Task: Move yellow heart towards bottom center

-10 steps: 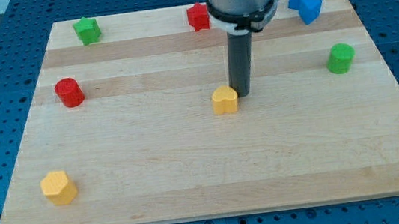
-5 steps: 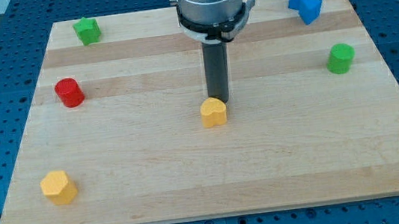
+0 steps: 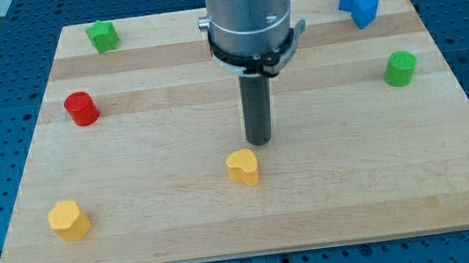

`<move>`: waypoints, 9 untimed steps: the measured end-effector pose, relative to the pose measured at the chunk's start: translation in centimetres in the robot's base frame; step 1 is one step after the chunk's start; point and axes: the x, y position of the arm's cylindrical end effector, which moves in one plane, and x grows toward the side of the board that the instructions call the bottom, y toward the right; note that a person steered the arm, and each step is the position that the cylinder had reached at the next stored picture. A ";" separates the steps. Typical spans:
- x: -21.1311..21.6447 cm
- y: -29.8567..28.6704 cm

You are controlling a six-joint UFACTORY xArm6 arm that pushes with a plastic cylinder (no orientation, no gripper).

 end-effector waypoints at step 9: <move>6.0 -2.5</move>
